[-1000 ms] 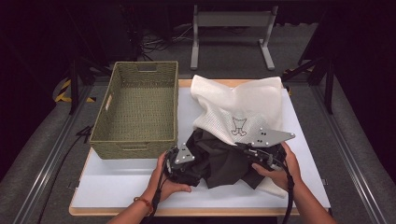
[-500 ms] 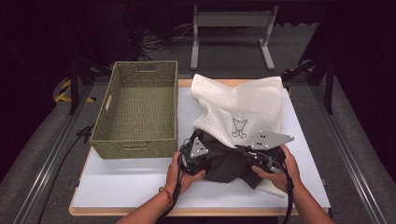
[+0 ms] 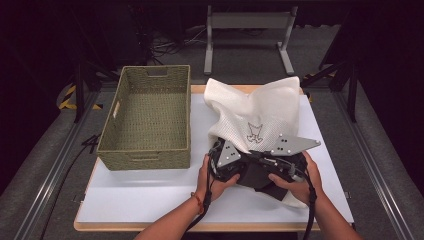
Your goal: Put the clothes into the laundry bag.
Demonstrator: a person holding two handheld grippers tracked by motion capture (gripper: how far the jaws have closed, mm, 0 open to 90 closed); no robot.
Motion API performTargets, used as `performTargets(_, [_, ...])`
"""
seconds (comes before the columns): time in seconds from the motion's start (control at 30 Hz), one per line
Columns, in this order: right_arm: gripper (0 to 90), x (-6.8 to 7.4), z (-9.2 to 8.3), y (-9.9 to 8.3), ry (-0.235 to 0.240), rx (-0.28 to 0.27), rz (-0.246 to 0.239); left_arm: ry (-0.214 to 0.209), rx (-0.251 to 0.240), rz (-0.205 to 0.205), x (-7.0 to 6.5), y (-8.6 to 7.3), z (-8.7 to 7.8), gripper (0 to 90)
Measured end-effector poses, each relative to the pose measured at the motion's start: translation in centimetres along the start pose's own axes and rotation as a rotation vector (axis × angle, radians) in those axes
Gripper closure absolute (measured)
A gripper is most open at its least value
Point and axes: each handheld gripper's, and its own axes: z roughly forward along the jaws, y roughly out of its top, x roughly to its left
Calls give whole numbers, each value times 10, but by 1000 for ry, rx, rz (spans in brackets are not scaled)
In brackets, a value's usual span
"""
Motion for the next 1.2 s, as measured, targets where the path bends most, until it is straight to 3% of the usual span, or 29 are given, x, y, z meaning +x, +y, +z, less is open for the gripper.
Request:
performTargets(0.23, [888, 2, -10, 12, 10, -35, -3, 62, -84, 6, -1, 26, -11, 806])
performTargets(0.4, [888, 7, -19, 22, 25, -71, -10, 93, -113, 23, -4, 42, -18, 807])
performTargets(0.53, [888, 9, -21, 24, 29, -77, -7, 114, -124, 2, 1, 36, -10, 807])
performTargets(0.63, [888, 9, -18, 19, 29, -63, -3, 143, -116, -23, 10, 22, 7, 806])
performTargets(0.73, [888, 8, -12, 10, 8, -16, -6, 153, -105, -18, 14, 14, 15, 804])
performTargets(0.8, [888, 6, -10, 5, 6, -2, -2, 178, -94, 21, 17, 6, 22, 804])
performTargets(0.9, [888, 0, -7, -9, -5, 22, 18, 157, -62, 22, 23, -6, 29, 798])
performTargets(1.03, [887, -2, -2, -18, -17, 47, 13, 123, -47, 6, 25, -10, 28, 782])
performTargets(1.2, [888, 0, 3, -29, -17, 81, 1, 20, 9, -2, 21, -11, 14, 638])
